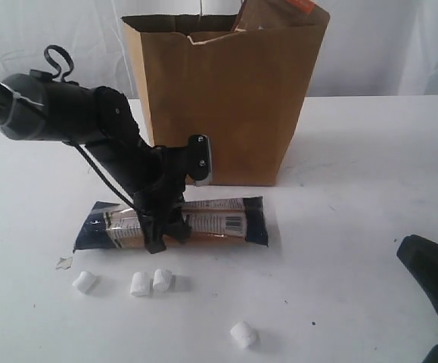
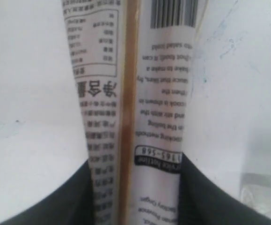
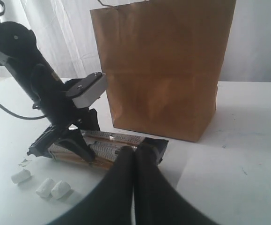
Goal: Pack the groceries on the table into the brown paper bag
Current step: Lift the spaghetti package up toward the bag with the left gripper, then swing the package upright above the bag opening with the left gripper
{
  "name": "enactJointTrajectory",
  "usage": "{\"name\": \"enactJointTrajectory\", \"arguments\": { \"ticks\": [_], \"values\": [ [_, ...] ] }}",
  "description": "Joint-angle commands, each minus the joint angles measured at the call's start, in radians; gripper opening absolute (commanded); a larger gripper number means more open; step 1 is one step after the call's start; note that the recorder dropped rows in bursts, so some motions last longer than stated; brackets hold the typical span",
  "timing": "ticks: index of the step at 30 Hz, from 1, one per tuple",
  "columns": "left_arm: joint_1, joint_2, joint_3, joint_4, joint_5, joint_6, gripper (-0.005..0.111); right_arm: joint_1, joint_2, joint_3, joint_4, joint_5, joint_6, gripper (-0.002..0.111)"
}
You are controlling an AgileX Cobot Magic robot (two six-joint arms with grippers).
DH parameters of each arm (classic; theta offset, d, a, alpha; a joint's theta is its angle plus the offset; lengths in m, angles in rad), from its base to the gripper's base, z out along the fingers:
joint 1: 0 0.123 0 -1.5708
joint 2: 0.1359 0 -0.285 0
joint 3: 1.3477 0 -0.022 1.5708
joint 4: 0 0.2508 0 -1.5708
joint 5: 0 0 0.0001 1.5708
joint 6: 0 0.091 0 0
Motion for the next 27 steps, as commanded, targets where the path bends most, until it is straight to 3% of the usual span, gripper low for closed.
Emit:
{"name": "enactJointTrajectory", "arguments": {
  "ticks": [1, 13, 27],
  "values": [
    [0.002, -0.074, 0.031, -0.007, 0.015, -0.041, 0.0, -0.005, -0.007, 0.006, 0.0, -0.004, 0.004, 0.0],
    [0.016, -0.36, 0.106, 0.1, -0.014, -0.193, 0.0, -0.005, -0.007, 0.006, 0.0, -0.004, 0.004, 0.0],
    [0.192, -0.659, 0.106, 0.124, -0.125, -0.354, 0.0, -0.005, -0.007, 0.006, 0.0, -0.004, 0.004, 0.0]
  ]
}}
